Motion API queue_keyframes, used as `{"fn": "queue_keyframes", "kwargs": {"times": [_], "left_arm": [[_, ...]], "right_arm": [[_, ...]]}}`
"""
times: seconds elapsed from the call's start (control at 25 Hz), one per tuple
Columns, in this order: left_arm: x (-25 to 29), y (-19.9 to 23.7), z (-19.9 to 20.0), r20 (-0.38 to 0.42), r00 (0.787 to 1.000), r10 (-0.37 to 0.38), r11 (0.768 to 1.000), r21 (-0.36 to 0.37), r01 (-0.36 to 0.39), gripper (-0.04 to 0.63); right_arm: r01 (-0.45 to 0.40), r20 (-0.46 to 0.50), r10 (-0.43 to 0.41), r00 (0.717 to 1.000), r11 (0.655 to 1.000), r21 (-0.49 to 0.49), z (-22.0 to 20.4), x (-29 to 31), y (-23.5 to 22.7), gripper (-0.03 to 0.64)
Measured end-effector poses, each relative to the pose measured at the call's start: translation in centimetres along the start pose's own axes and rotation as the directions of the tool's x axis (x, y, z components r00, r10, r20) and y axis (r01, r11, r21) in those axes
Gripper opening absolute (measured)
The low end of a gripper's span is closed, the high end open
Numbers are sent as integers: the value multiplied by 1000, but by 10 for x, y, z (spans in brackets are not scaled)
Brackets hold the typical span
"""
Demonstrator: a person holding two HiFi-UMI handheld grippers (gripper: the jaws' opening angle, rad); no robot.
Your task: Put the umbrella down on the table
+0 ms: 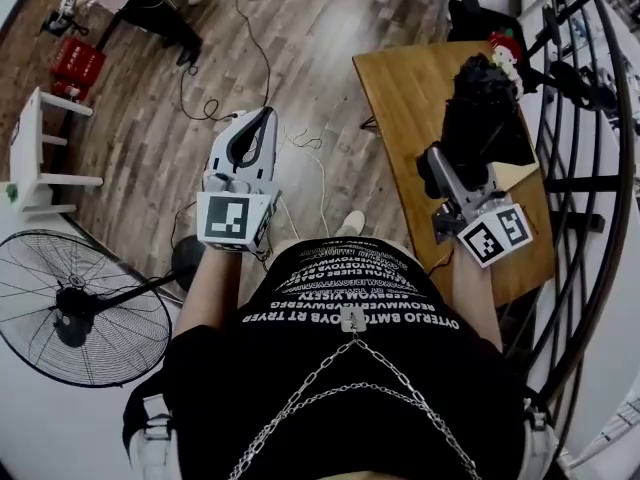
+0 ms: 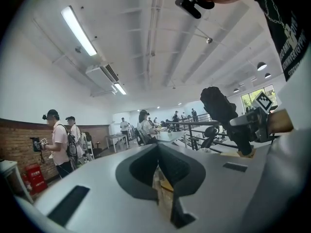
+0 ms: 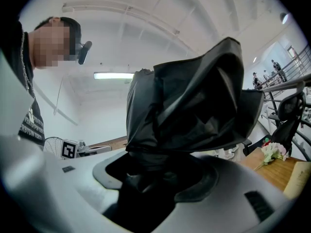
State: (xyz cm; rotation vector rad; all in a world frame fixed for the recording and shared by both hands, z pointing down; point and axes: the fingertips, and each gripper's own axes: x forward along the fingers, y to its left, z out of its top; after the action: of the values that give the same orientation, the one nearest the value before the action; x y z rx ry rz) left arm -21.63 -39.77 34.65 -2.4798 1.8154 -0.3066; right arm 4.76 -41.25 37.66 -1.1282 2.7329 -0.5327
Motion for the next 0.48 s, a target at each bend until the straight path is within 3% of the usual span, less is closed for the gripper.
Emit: {"fn": "queue_keyframes", "kwargs": {"times": [0.32,0.48], "left_arm": [[39,-5,2,-19,1000,11,1000,-4,-11,29],[60,-6,2,-47,999,-7,1000,1,7,29]], "right_arm": [[26,-7,-26,1000,999,34,4,23,-54,268],[98,-76,-92,993,992,83,-17,34,-84,268]]}}
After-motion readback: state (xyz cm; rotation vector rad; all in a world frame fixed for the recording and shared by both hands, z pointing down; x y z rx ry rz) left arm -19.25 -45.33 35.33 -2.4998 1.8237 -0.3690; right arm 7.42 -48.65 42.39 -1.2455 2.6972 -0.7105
